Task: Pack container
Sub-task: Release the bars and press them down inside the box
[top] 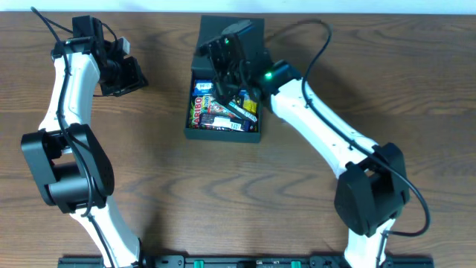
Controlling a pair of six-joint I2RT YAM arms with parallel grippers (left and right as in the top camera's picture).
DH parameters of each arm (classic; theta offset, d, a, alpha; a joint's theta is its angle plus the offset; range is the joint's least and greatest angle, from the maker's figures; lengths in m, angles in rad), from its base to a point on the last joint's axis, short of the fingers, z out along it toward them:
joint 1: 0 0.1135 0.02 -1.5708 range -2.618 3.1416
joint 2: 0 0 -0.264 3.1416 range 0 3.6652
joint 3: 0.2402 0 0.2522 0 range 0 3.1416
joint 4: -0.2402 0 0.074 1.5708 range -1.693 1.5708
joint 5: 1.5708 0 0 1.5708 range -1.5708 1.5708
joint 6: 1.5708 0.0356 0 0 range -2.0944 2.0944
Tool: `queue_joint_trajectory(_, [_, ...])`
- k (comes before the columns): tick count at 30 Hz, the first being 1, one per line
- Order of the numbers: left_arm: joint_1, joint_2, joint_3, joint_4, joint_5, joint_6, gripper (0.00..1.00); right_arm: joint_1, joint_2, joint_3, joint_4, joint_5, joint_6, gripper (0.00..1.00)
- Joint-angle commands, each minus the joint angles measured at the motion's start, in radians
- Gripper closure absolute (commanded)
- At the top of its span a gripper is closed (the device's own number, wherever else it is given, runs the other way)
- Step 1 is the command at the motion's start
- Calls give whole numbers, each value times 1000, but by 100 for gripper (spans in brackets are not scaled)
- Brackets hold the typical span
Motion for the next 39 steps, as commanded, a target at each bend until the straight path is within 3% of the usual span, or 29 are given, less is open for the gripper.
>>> queue_joint_trajectory(1, [2, 12, 23, -4, 1, -1, 66, -53, -6, 12, -25, -19, -510, 1])
queue_joint_trajectory(2, [2, 12, 23, -4, 1, -1, 66, -76, -6, 12, -80, -18, -726, 1])
queue_joint_trajectory(4, [2, 12, 23, -5, 1, -1, 65, -105, -6, 12, -163, -7, -927, 1])
queue_joint_trajectory(8, [1, 12, 23, -4, 1, -1, 65, -167, -6, 12, -274, 11, -1104, 1])
queue_joint_trajectory(11, [1, 12, 23, -4, 1, -1, 65, -182, -6, 12, -313, 11, -1380, 12])
queue_joint_trajectory(13, [1, 12, 23, -5, 1, -1, 65, -174, -5, 12, -323, 18, -1513, 27])
queue_joint_trajectory(15, [1, 12, 23, -6, 1, -1, 65, -148, -4, 12, -305, 43, -1596, 60])
queue_joint_trajectory(16, [1, 12, 23, -8, 1, -5, 65, -138, -3, 12, -289, 50, -1627, 83])
queue_joint_trajectory(17, [1, 12, 23, -10, 1, -10, 65, -132, -1, 12, -277, 57, -1644, 94])
queue_joint_trajectory(18, [1, 12, 23, -11, 1, -13, 65, -127, 2, 12, -269, 68, -1643, 98])
queue_joint_trajectory(39, [1, 12, 23, -22, 0, -12, 65, -62, 137, -39, -264, 42, -1729, 99])
